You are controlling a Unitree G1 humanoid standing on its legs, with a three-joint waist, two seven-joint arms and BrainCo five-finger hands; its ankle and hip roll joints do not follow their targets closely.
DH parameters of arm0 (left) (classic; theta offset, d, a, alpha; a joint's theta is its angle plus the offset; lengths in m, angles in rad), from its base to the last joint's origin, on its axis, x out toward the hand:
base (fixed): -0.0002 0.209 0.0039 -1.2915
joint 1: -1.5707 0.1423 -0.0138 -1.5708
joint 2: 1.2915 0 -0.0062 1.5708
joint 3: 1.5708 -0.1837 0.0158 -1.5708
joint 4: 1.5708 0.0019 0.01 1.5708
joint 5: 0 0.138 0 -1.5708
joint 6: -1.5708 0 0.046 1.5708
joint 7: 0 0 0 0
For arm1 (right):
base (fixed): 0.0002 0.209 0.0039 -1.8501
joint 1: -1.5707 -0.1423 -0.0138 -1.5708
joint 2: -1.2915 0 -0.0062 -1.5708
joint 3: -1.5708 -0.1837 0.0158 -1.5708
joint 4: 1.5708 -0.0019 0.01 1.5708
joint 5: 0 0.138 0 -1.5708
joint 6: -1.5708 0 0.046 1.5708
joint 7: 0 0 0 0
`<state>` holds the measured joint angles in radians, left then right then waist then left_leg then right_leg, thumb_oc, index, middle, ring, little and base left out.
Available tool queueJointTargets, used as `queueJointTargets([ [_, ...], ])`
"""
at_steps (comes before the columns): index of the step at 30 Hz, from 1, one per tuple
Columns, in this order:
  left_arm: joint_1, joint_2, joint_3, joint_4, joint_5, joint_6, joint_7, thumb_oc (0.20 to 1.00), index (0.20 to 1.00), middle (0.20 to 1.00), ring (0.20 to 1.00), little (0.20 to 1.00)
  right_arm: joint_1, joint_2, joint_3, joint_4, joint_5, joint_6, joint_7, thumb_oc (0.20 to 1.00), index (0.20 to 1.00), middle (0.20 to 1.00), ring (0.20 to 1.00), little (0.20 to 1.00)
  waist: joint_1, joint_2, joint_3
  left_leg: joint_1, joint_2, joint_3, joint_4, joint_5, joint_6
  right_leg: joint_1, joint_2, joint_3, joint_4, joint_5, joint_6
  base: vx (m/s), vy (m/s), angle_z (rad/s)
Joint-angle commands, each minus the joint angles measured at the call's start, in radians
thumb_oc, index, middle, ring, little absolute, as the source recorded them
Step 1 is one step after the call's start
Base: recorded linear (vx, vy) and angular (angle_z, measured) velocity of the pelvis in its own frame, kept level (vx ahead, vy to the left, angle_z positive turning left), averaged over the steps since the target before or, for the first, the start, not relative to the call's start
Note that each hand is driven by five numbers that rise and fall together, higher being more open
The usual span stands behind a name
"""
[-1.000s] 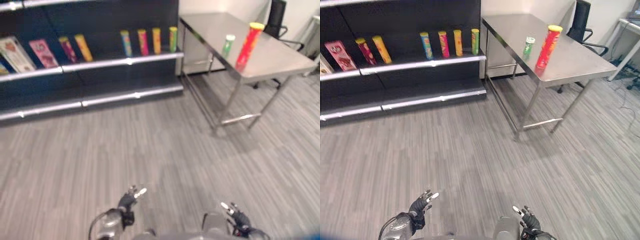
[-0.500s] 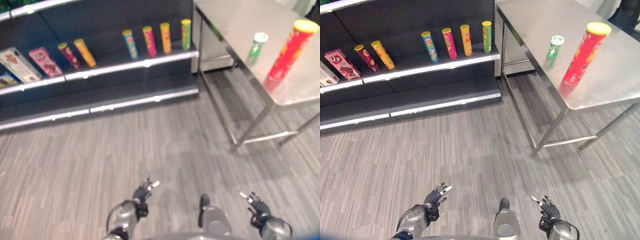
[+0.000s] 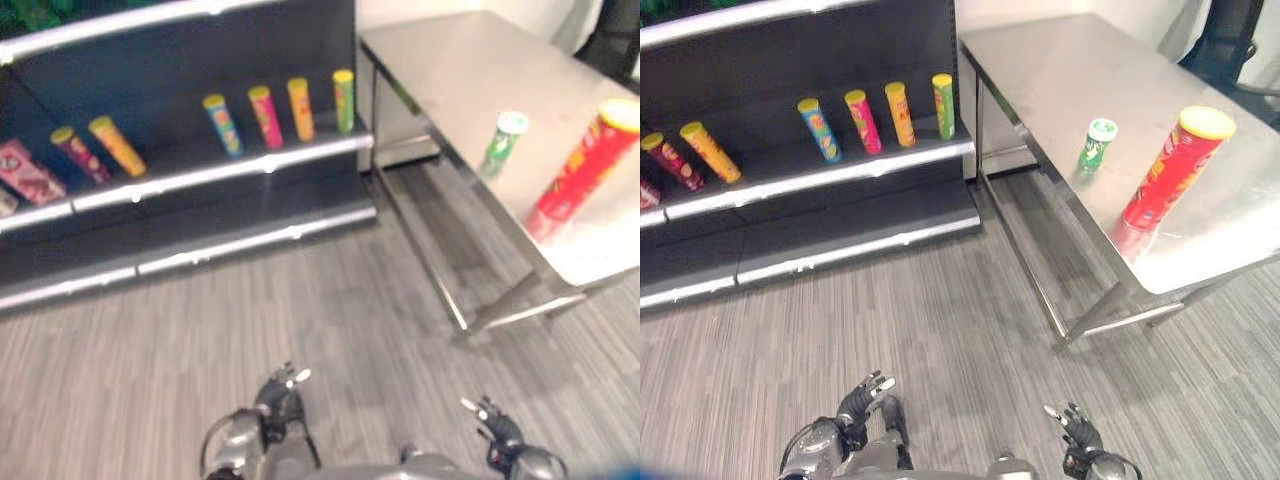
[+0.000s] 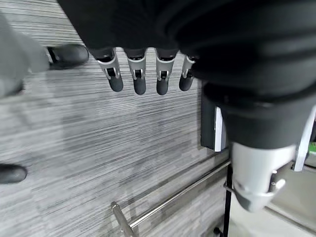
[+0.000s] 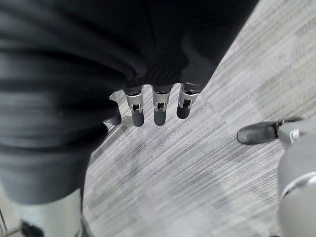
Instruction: Put the goods on the table back onto the shelves and tidy them up.
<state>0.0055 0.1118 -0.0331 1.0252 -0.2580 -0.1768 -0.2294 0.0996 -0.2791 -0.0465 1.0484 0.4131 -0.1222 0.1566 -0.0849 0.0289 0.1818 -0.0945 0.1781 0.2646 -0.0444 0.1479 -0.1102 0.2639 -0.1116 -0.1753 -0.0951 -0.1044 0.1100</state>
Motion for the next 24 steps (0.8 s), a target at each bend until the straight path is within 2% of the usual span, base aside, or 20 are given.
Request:
queueJointTargets([
  [1,-0.041,0.027,-0.009,-0.066,0.0,-0.038,-0.002,1.0,1.0,1.0,1.0,1.0,-0.037,-0.023,-0.001,-0.02,-0.007,-0.034,0.0,1.0,1.0,1.0,1.0,1.0,0.031,-0.026,0.009,0.073,0.0,0.042,-0.043,0.06,-0.068,-0.094,0.045,0.01,0.008,0.125,-0.013,0.16,0.054,-0.65],
  [4,-0.044,0.036,-0.004,-0.065,0.004,-0.038,0.007,1.0,1.0,1.0,1.0,1.0,-0.036,-0.016,-0.022,-0.004,0.006,-0.038,-0.011,1.0,1.0,1.0,1.0,1.0,0.028,-0.035,-0.016,0.085,-0.012,0.076,-0.043,0.038,-0.06,-0.096,0.042,0.019,0.008,0.119,-0.007,0.2,0.117,-0.53],
  [5,-0.048,0.041,0.011,-0.068,-0.001,-0.04,0.011,1.0,1.0,1.0,1.0,1.0,-0.036,-0.009,-0.03,0.004,0.008,-0.035,-0.008,1.0,1.0,1.0,1.0,1.0,0.033,-0.044,-0.028,0.096,-0.026,0.095,-0.043,0.019,-0.041,-0.089,0.032,0.013,0.014,0.115,0.004,0.13,0.111,-0.2],
  [7,-0.05,0.049,0.022,-0.092,-0.008,-0.039,0.017,1.0,1.0,1.0,1.0,1.0,-0.04,-0.007,-0.017,-0.002,-0.007,-0.031,-0.008,1.0,1.0,1.0,1.0,1.0,0.051,-0.05,-0.025,0.115,-0.042,0.128,-0.043,-0.018,0.0,-0.155,0.0,0.007,0.171,0.103,0.027,0.1,0.148,-0.34],
  [9,-0.062,0.057,0.027,-0.097,-0.022,-0.038,0.023,1.0,1.0,1.0,1.0,1.0,-0.054,-0.01,-0.016,-0.018,-0.005,-0.036,-0.011,1.0,1.0,1.0,1.0,1.0,0.05,-0.056,0.003,0.153,-0.056,0.151,-0.043,-0.045,0.032,-0.276,-0.042,0.013,0.374,0.174,0.095,0.03,0.131,-0.78],
  [10,-0.069,0.063,0.027,-0.098,-0.02,-0.035,0.028,1.0,1.0,1.0,1.0,1.0,-0.057,-0.008,-0.016,-0.032,-0.008,-0.037,-0.013,1.0,1.0,1.0,1.0,1.0,0.04,-0.056,0.021,0.166,-0.058,0.152,-0.043,-0.049,0.038,-0.313,-0.051,0.025,0.448,0.188,0.114,0.02,0.107,-0.56],
  [11,-0.077,0.066,0.03,-0.096,-0.019,-0.032,0.029,1.0,1.0,1.0,1.0,1.0,-0.056,-0.001,-0.019,-0.048,-0.007,-0.034,-0.016,1.0,1.0,1.0,1.0,1.0,0.038,-0.054,0.028,0.174,-0.057,0.148,-0.043,-0.059,0.043,-0.353,-0.073,0.013,0.501,0.193,0.109,0.08,0.083,-0.05],
  [12,-0.084,0.064,0.036,-0.087,-0.01,-0.028,0.03,1.0,1.0,1.0,1.0,1.0,-0.052,0.008,-0.025,-0.049,-0.01,-0.03,-0.019,1.0,1.0,1.0,1.0,1.0,0.04,-0.057,0.027,0.185,-0.063,0.155,-0.043,-0.076,0.042,-0.364,-0.116,-0.014,0.48,0.214,0.1,0.11,0.046,0.17],
  [13,-0.088,0.063,0.037,-0.084,-0.009,-0.026,0.029,1.0,1.0,1.0,1.0,1.0,-0.048,0.01,-0.026,-0.05,-0.012,-0.028,-0.019,1.0,1.0,1.0,1.0,1.0,0.038,-0.057,0.027,0.191,-0.067,0.154,-0.043,-0.081,0.041,-0.366,-0.136,-0.029,0.464,0.217,0.097,0.15,-0.013,0.29],
  [14,-0.096,0.06,0.038,-0.083,-0.009,-0.024,0.027,1.0,1.0,1.0,1.0,1.0,-0.043,0.011,-0.028,-0.053,-0.022,-0.022,-0.025,1.0,1.0,1.0,1.0,1.0,0.032,-0.057,0.027,0.194,-0.066,0.149,-0.043,-0.087,0.033,-0.365,-0.167,-0.052,0.401,0.224,0.089,0.14,-0.062,0.17],
  [15,-0.102,0.06,0.035,-0.081,-0.005,-0.024,0.026,1.0,1.0,1.0,1.0,1.0,-0.037,0.008,-0.034,-0.053,-0.027,-0.02,-0.027,1.0,1.0,1.0,1.0,1.0,0.021,-0.056,0.026,0.194,-0.066,0.138,-0.043,-0.091,0.024,-0.358,-0.175,-0.054,0.326,0.23,0.084,0.2,-0.125,0.19],
  [16,-0.109,0.065,0.021,-0.077,0.0,-0.026,0.026,1.0,1.0,1.0,1.0,1.0,-0.031,0.002,-0.037,-0.05,-0.033,-0.019,-0.028,1.0,1.0,1.0,1.0,1.0,0.006,-0.064,0.019,0.194,-0.073,0.124,-0.043,-0.1,0.013,-0.363,-0.178,-0.017,0.198,0.246,0.089,0.18,-0.136,0.26],
  [17,-0.11,0.071,0.02,-0.078,0.001,-0.028,0.025,1.0,1.0,1.0,1.0,1.0,-0.023,0.001,-0.038,-0.048,-0.034,-0.018,-0.029,1.0,1.0,1.0,1.0,1.0,-0.002,-0.071,0.015,0.195,-0.074,0.118,-0.043,-0.107,0.007,-0.362,-0.177,0.01,0.125,0.261,0.095,0.13,-0.102,0.31],
  [19,-0.112,0.074,0.017,-0.08,0.008,-0.031,0.025,1.0,1.0,1.0,1.0,1.0,-0.017,-0.002,-0.038,-0.044,-0.039,-0.018,-0.025,1.0,1.0,1.0,1.0,1.0,-0.006,-0.076,0.009,0.2,-0.075,0.113,-0.043,-0.115,0.004,-0.349,-0.172,0.028,0.1,0.266,0.1,0.09,-0.066,0.32],
  [21,-0.102,0.074,0.019,-0.064,0.02,-0.033,0.019,1.0,1.0,1.0,1.0,1.0,0.009,0.005,-0.039,-0.026,-0.042,-0.015,-0.02,1.0,1.0,1.0,1.0,1.0,0.001,-0.091,-0.015,0.213,-0.08,0.117,-0.043,-0.121,-0.001,-0.32,-0.181,-0.007,0.091,0.274,0.104,0.12,-0.097,0.54],
  [23,-0.102,0.073,0.016,-0.063,0.019,-0.031,0.016,1.0,1.0,1.0,1.0,1.0,0.013,-0.003,-0.042,-0.016,-0.042,-0.016,-0.02,1.0,1.0,1.0,1.0,1.0,-0.004,-0.09,-0.021,0.211,-0.077,0.112,-0.043,-0.114,-0.005,-0.31,-0.172,-0.005,0.078,0.285,0.103,0.06,-0.094,0.41],
  [24,-0.097,0.076,0.012,-0.056,0.02,-0.029,0.005,1.0,1.0,1.0,1.0,1.0,0.021,-0.01,-0.057,-0.006,-0.042,-0.011,-0.026,1.0,1.0,1.0,1.0,1.0,-0.013,-0.084,-0.031,0.211,-0.07,0.109,-0.043,-0.107,-0.01,-0.288,-0.157,-0.029,0.053,0.278,0.098,0.08,-0.113,-0.01],
])
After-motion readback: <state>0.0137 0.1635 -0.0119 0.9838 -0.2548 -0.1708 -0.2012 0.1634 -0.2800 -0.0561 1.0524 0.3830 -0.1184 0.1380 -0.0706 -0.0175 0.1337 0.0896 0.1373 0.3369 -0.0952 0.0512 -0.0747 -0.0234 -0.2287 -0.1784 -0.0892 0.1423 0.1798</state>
